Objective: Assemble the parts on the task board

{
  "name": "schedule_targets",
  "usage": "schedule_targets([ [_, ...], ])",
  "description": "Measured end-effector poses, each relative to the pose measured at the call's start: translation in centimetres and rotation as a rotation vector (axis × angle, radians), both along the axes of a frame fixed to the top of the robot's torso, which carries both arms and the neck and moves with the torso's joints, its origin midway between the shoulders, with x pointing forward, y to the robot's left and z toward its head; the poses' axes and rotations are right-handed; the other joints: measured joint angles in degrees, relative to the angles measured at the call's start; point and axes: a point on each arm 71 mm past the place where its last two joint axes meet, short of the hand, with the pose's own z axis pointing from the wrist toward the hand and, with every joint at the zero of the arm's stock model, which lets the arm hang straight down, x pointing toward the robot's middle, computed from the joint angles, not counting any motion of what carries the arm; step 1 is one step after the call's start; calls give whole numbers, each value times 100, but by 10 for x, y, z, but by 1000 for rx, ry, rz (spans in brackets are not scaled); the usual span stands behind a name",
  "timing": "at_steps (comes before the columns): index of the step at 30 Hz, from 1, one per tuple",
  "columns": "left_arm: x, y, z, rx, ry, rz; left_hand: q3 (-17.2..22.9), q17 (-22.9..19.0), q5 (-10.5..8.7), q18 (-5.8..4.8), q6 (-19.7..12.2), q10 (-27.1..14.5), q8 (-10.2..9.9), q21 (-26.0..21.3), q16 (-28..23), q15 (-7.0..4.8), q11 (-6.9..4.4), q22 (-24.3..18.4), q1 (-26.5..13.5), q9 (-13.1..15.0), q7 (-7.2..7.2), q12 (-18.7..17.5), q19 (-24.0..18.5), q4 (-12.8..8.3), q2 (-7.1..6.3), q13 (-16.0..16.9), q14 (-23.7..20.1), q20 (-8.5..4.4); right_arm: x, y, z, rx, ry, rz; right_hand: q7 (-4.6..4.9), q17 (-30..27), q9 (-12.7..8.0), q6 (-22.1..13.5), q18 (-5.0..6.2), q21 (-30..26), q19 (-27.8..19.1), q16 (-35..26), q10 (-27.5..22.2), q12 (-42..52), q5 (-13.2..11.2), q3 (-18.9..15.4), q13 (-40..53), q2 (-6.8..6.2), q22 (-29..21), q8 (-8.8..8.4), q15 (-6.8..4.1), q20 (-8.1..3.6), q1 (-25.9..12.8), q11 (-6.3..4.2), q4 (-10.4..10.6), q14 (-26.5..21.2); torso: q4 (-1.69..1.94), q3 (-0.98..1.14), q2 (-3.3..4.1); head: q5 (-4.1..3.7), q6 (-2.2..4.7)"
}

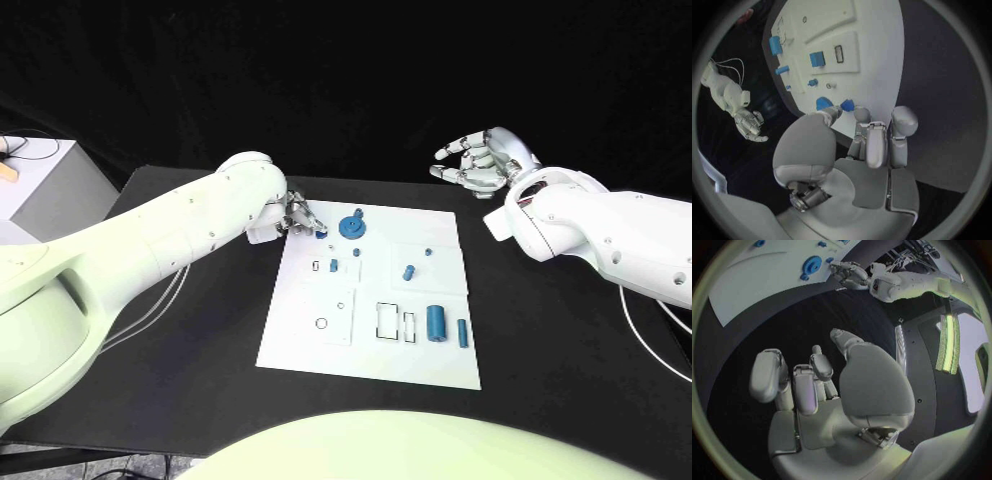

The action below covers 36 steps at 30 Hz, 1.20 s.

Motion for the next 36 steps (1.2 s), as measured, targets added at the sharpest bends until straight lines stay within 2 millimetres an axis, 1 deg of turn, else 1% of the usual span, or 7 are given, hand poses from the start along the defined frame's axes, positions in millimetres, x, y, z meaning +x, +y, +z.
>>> schedule_targets([
  [5, 0, 1, 0, -1, -1, 2, 0, 0, 0, 0, 0, 0, -26, 0, 0, 0, 0, 0, 53, -7, 0, 21, 0, 0, 53, 0, 0, 0, 0, 0, 0, 0, 0, 0, 0, 0, 3, 0, 0, 0, 0, 0, 0, 0, 0, 0, 0, 0, 1, 0, 0, 0, 0, 0, 0, 0, 1, 1, -1, -3, 0],
  [12, 0, 1, 0, -11, -2, 1, 442, 0, 0, 0, 0, -41, -26, 0, 0, 0, -41, 23, 725, -13, 0, 22, 0, -155, 393, 12, 0, 0, 0, 0, 0, 0, 0, 1, 0, -1, 3, 0, 0, 0, 0, 0, 0, 0, 0, 0, 0, 0, 4, 0, 0, 0, 0, 0, 0, 0, 4, 5, -7, 4, 0],
  [19, -1, -1, 1, -30, 1, 3, 611, 0, 0, 0, 0, -41, -26, 0, 0, 0, -41, 48, 846, -2, 0, 46, 0, -165, 408, 22, 0, 0, 0, 0, 0, 0, 0, 0, -1, -1, 2, 0, 0, 0, 0, 0, 0, 0, 0, 0, 20, 0, 4, 0, 0, 0, 0, 0, 0, 0, 4, 5, -8, 14, 0],
  [22, -2, -1, 1, -38, 0, 3, 590, 0, -1, 0, 0, -41, -26, 0, 0, 0, -41, 48, 792, 3, 0, 46, 0, -129, 354, 24, 0, 0, 0, 0, 0, 0, 0, 1, -1, -1, 2, 0, 0, 0, 0, 0, 0, 0, 0, 0, 20, 0, 4, 0, 0, 0, 0, 0, 0, 0, 4, 6, -10, 23, 0],
  [25, -2, -1, 2, -47, -5, 3, 428, 0, -32, 0, 14, -41, -9, 0, 24, 0, -41, 47, 578, 9, 14, 81, 0, -20, 140, 40, 0, 0, 0, 0, 0, 0, 0, 0, 0, -1, 2, 0, 0, 0, 0, 0, 0, 0, 0, 0, 20, 0, 3, 0, 0, 0, 0, 0, 0, 0, 3, 7, -10, 26, 0],
  [30, -4, 0, 6, -65, -27, 2, 54, 0, -107, 0, 22, -41, 4, 0, 24, 0, -41, 39, 219, 9, 22, 83, 0, -13, -79, 34, 0, 0, 0, 0, 0, 0, 0, -1, -1, -1, 2, 0, 0, 0, 0, 0, 0, 0, 0, 0, 20, 0, 3, -1, 0, 0, 0, 0, 0, 0, 1, 7, -9, 12, 0],
  [36, -6, -2, 10, -78, -51, -3, -125, 0, -270, 0, 95, -5, 37, 6, 66, 0, -32, 82, 104, 9, -10, 112, 33, -5, -58, 67, 0, 33, 0, -1, 0, -1, 0, -3, -1, -2, 2, 1, 0, 0, 0, 0, 0, 0, 0, 0, 19, 0, 2, -1, 0, 0, 0, 0, 0, 0, 2, 8, -7, -15, 0],
])
